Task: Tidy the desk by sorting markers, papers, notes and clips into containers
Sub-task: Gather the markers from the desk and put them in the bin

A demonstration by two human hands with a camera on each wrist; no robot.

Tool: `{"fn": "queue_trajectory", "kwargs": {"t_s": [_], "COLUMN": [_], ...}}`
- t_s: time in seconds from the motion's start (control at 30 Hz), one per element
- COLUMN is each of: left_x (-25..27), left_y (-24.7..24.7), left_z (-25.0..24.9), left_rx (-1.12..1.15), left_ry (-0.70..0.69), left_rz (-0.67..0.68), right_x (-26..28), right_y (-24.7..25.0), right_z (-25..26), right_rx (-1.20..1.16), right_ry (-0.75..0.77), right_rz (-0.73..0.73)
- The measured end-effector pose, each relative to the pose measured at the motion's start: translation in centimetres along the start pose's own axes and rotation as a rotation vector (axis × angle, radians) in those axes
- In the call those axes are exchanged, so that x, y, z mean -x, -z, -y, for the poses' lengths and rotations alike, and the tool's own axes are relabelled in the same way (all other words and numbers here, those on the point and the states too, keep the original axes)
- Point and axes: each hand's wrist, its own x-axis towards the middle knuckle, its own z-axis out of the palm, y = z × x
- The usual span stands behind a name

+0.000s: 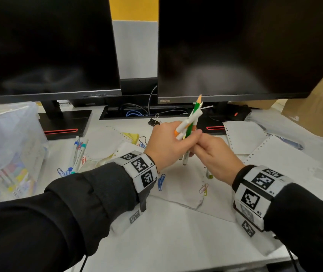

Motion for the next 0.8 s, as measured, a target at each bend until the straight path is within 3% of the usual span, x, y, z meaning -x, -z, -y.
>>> {"fn": "queue_trajectory", "kwargs": {"t_s": [0.1, 0.17, 0.27, 0.33, 0.5, 0.63, 0.8], "left_x": [-0.2, -0.4, -0.2, 0.1, 0.2, -0.3, -0.8], "left_y": [-0.1, 0.4, 1.7, 2.9, 6.1, 7.8, 8.7], "left_z": [0.3, 0.5, 1.2, 1.6, 2.4, 2.6, 2.2], "left_rx": [-0.152, -0.224, -0.337, -0.393, -0.418, -0.249, -0.098], "left_ry": [0.040, 0.074, 0.137, 0.211, 0.381, 0.482, 0.539], "left_rz": [0.013, 0.016, 0.101, 0.150, 0.098, 0.026, -0.029], "right_x": [0.0, 0.0, -0.1, -0.1, -0.3, -0.9, -1.3], "right_y": [-0.1, -0.2, 0.7, 1.4, 1.3, 0.4, 0.0], "right_z": [-0.4, -1.3, -2.9, -3.8, -3.5, -2.8, -3.3], "right_rx": [0.175, 0.336, 0.425, 0.465, 0.396, 0.351, 0.457], "right_ry": [-0.085, -0.223, -0.510, -0.591, -0.549, -0.451, -0.493], "right_rz": [0.116, 0.181, 0.154, 0.145, 0.195, 0.237, 0.262]}}
